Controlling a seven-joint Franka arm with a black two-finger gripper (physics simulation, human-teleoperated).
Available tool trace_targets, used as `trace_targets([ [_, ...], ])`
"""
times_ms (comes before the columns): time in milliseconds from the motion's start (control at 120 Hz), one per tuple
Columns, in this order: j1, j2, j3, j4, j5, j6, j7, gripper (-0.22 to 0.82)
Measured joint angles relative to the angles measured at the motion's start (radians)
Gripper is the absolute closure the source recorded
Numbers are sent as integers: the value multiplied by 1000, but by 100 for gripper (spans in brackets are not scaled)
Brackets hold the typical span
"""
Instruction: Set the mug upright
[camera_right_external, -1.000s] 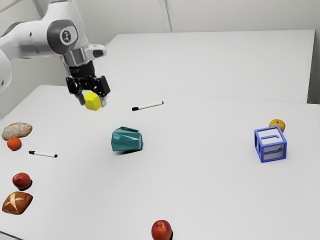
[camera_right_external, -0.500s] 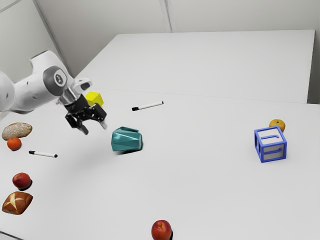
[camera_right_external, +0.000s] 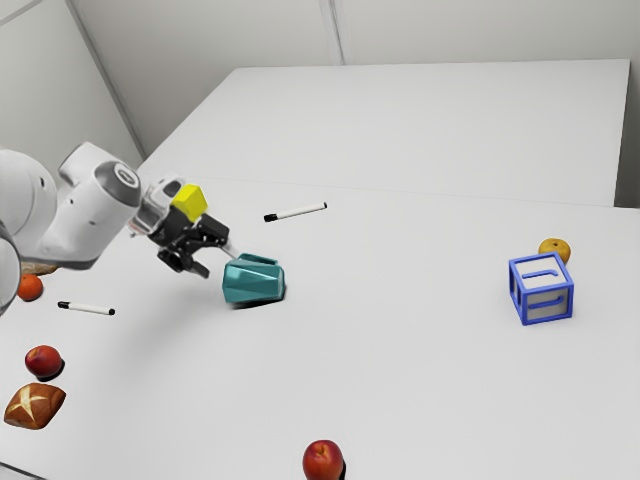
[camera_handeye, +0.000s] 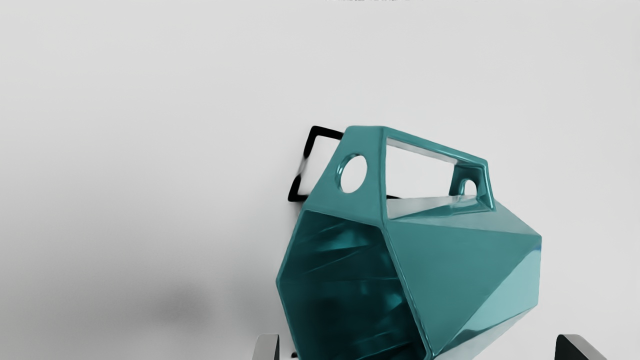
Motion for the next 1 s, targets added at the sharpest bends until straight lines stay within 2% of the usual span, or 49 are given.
trace_targets([
  [292, 6, 53, 0, -2, -198, -39, 118, 0],
  [642, 7, 57, 0, -26, -322, -89, 217, 0],
  [1000, 5, 57, 0, -30, -352, -107, 278, 22],
])
